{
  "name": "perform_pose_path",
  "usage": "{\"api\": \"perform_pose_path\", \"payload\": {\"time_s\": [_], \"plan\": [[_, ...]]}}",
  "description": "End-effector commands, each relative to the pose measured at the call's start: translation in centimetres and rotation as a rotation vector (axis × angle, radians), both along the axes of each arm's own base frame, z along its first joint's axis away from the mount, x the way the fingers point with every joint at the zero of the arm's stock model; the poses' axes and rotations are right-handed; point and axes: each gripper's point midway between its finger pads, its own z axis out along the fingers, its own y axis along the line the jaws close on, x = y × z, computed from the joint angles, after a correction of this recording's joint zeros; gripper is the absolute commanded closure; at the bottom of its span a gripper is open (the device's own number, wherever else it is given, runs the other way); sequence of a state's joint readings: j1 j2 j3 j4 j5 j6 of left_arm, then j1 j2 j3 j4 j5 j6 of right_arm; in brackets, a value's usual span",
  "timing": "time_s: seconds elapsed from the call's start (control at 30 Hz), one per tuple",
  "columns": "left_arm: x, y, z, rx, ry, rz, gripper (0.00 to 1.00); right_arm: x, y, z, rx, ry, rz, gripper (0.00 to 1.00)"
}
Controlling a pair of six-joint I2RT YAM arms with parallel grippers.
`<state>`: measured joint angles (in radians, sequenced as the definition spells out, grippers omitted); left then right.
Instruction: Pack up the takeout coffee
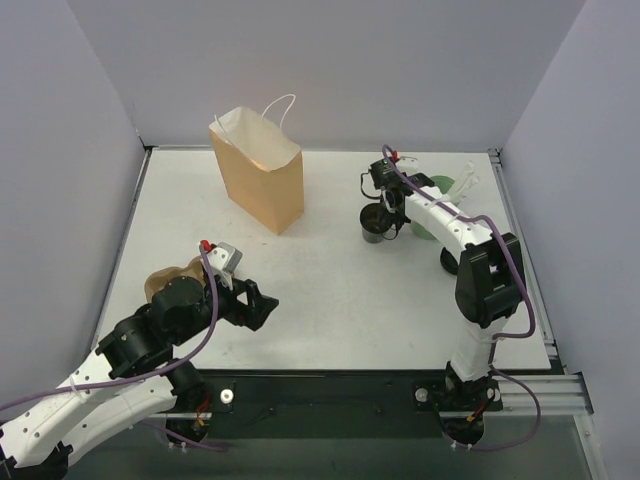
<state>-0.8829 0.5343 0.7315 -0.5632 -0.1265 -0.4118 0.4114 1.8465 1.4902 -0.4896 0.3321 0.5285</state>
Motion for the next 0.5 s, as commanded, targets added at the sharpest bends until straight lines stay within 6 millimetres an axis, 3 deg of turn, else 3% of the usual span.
{"api": "perform_pose_path", "payload": {"time_s": [0.0, 0.23, 0.47], "plan": [[0.1, -0.6, 1.5, -0.045, -0.025, -0.009, 0.08, 0.6, -0.4, 1.7, 0.029, -0.033, -0.021, 1.0], [0.2, -0.6, 1.4, -0.045, -0.023, -0.009, 0.07, 0.8, -0.3, 2.3, 0.103, -0.042, -0.043, 1.0], [0.1, -0.8, 1.2, -0.039, -0.016, -0.016, 0.08, 1.2, 0.9, 3.2, 0.177, -0.083, -0.01, 1.0]]}}
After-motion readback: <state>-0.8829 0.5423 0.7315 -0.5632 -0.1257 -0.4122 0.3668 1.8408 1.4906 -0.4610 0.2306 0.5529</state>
